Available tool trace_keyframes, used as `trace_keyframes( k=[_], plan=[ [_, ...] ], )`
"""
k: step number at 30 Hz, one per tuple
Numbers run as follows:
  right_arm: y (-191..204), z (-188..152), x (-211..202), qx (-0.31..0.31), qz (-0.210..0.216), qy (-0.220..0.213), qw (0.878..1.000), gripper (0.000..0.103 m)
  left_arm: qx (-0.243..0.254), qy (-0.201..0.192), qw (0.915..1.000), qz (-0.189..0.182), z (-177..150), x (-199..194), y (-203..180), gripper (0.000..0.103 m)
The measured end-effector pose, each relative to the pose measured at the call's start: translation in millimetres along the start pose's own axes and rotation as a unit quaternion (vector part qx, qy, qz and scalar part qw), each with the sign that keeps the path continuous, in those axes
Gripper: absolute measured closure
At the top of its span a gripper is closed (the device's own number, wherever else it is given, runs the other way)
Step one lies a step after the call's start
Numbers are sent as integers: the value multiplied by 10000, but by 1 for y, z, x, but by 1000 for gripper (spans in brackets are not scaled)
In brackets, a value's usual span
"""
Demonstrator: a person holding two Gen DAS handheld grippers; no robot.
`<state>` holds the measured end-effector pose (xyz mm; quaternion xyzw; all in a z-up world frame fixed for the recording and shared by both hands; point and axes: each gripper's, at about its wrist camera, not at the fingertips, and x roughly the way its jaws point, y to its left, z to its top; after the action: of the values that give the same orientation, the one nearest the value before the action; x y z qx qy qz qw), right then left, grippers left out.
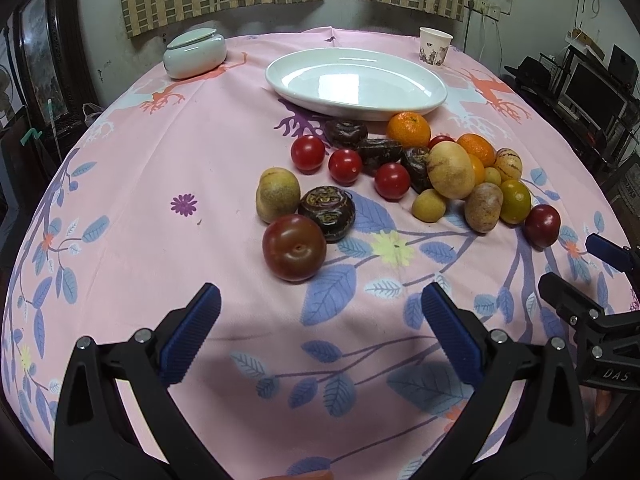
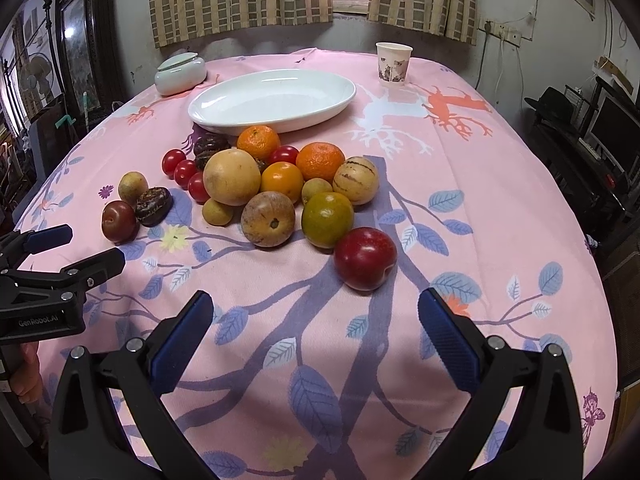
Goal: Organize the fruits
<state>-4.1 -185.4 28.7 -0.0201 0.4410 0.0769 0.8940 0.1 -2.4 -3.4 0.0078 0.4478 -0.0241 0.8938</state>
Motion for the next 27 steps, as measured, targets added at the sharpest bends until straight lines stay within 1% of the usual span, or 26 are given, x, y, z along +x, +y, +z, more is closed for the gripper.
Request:
trace_keyframes(
  k=[27],
  plan=[
    [1, -2, 4, 51, 108, 102, 9999, 1, 32, 65, 10000, -24, -2, 4, -3, 2]
  ],
)
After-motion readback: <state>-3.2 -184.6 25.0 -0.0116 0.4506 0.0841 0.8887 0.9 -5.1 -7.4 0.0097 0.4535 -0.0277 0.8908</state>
